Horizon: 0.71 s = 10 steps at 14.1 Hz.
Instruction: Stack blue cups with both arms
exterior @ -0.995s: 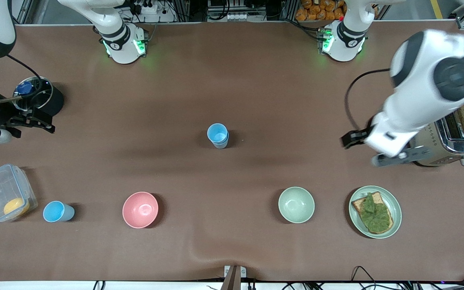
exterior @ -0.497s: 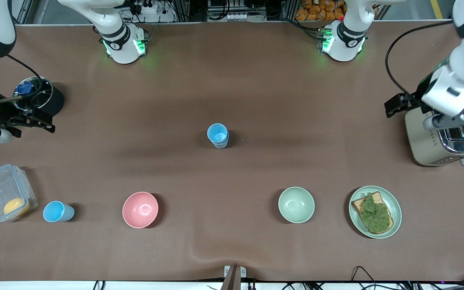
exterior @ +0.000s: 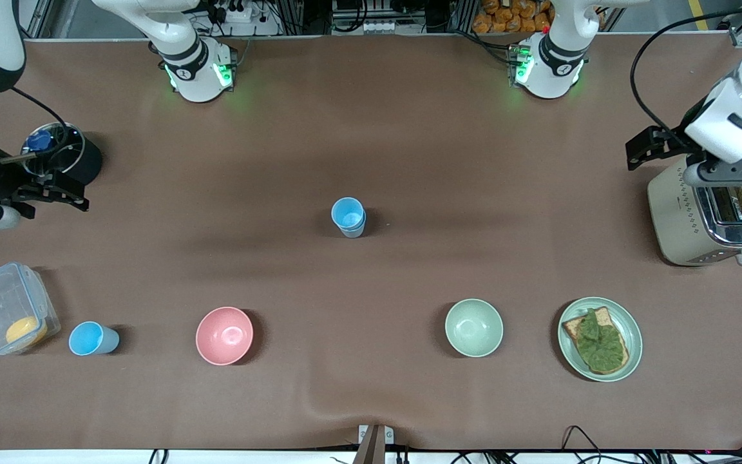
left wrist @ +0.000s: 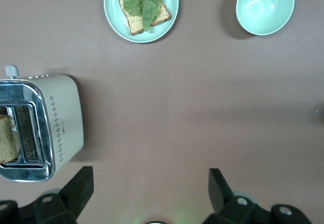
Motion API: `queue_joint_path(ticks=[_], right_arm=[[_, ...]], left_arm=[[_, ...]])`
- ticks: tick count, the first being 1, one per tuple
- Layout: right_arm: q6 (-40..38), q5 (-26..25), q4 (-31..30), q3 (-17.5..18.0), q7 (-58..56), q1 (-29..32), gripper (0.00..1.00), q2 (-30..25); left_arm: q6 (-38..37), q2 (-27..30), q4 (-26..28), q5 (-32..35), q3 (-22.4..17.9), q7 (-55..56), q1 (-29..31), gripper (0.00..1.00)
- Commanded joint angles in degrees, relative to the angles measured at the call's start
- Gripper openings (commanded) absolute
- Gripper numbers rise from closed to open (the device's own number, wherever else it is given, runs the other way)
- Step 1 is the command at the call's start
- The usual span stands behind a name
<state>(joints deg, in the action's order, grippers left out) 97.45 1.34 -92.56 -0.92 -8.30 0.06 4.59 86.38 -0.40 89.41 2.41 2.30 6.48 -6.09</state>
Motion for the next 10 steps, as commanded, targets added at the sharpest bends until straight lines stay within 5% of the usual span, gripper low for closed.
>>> queue_joint_path(ticks=[1,10], right_arm=[[-0.86,0.85,0.45,0.83,0.39,1.08,1.00,-0.29],[-0.86,0.85,0.45,0.83,0.39,1.08,1.00,-0.29]], left_arm=[[-1.66,-0.22,-1.88,-0.48,-0.19,-1.90,0.12,1.00],[-1.57,0.04,-2.05,-1.00,-0.98,-2.34,0.20,1.00]])
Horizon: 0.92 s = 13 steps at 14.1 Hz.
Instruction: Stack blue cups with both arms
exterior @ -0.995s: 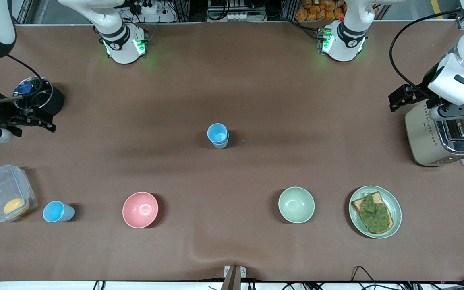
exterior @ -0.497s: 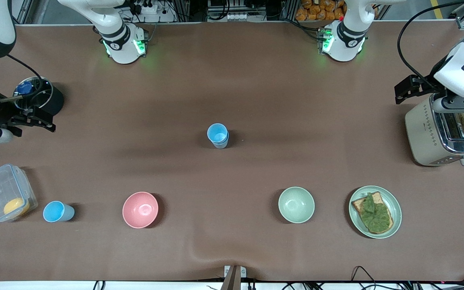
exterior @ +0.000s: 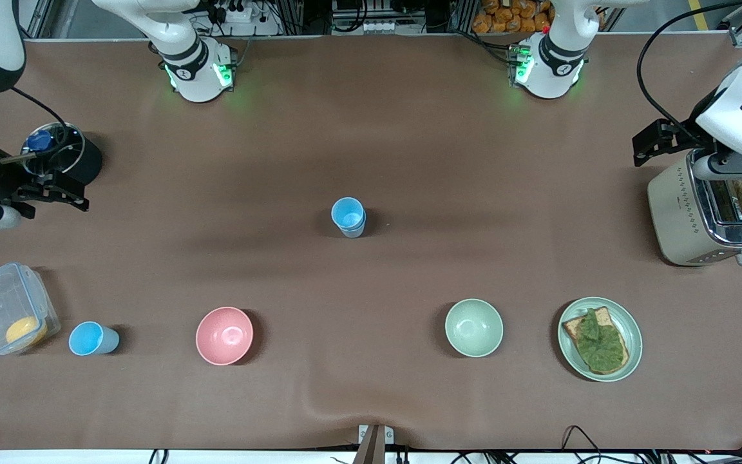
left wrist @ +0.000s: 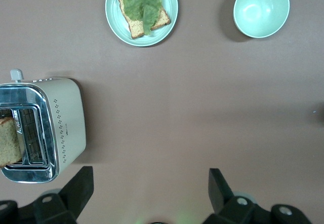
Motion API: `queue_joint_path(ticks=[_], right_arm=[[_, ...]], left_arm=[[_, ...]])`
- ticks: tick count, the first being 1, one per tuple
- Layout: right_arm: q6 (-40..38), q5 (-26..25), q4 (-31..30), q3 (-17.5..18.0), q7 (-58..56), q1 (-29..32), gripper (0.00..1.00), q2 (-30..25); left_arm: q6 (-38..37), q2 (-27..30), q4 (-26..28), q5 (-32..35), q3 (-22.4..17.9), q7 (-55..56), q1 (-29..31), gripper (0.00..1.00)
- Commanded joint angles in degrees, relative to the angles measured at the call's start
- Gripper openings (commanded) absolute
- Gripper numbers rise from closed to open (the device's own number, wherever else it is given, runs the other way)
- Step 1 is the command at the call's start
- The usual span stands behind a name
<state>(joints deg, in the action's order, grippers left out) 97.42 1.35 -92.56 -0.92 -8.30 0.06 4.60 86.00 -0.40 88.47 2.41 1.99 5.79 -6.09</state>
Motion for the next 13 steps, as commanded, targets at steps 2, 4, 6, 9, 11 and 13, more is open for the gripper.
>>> queue_joint_path(ticks=[2,4,6,9,11,13], right_arm=[[-0.92,0.85,0.45,0.83,0.39,1.08,1.00,-0.20],[-0.92,0.85,0.45,0.83,0.39,1.17,1.00,-0.20],[-0.92,0.94,0.45,0.83,0.39,1.25,1.00,-0.20],[-0.92,0.85,0.37,0.83,0.39,1.25,1.00,-0.20],[-0.92,0.85,0.37,0.83,0.39,1.25,1.00,-0.20],[-0.92,0.85,0.37,0.83,0.39,1.25,1.00,-0.20]], left_arm=[[-1.19,-0.13,-1.11,-1.00,-0.76,-1.66,0.11,1.00],[-1.19,-0.04,-1.11,-1.00,-0.76,-1.66,0.20,1.00],[-1.19,-0.13,-1.11,-1.00,-0.76,-1.66,0.11,1.00],[-1.19,-0.22,-1.11,-1.00,-0.76,-1.66,0.02,1.00],[-1.19,-0.31,-1.11,-1.52,-0.76,-1.57,0.02,1.00],[-1.19,-0.31,-1.11,-2.23,-0.76,-1.48,0.02,1.00]])
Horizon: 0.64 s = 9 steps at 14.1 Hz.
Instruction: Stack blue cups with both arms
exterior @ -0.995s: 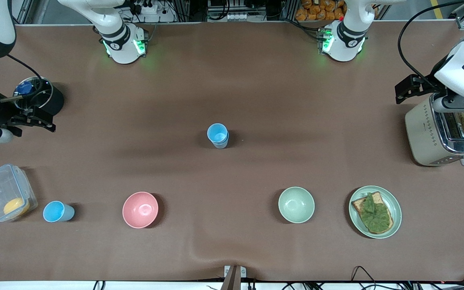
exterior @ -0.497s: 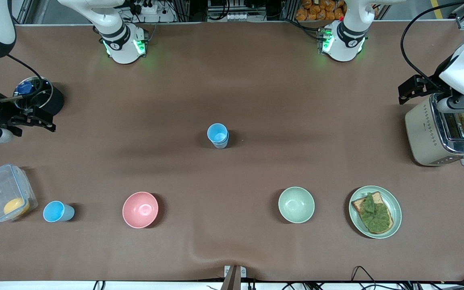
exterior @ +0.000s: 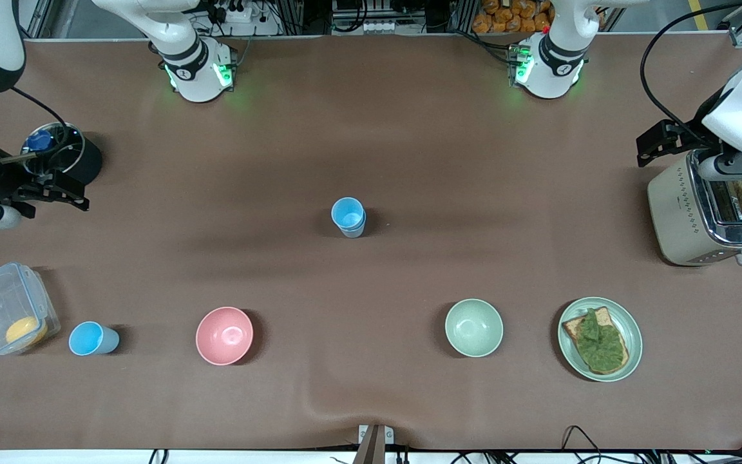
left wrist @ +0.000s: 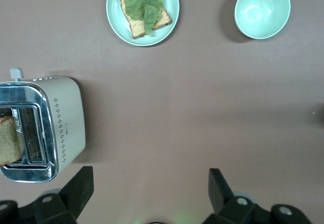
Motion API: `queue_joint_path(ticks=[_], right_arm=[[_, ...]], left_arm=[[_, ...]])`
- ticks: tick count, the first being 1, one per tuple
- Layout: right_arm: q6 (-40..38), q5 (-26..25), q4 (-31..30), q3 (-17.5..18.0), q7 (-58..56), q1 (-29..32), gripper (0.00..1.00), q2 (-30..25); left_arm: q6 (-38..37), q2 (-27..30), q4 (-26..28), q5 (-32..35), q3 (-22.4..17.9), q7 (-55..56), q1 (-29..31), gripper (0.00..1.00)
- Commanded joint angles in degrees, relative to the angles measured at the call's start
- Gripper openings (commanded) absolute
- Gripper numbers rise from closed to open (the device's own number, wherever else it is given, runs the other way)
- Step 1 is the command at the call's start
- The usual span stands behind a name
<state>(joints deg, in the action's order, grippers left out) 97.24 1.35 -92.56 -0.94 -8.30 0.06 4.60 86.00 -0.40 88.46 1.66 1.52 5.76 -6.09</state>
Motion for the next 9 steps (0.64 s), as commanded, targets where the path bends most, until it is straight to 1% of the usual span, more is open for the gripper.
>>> queue_joint_path(ticks=[1,9], right_arm=[[-0.74,0.85,0.37,0.85,0.39,1.25,1.00,-0.20],[-0.74,0.85,0.37,0.85,0.30,1.08,1.00,-0.11]], left_arm=[[-1.19,-0.30,-1.10,-1.49,-0.29,-1.28,0.02,1.00],[-1.19,-0.39,-1.01,-1.49,-0.29,-0.93,-0.06,1.00]])
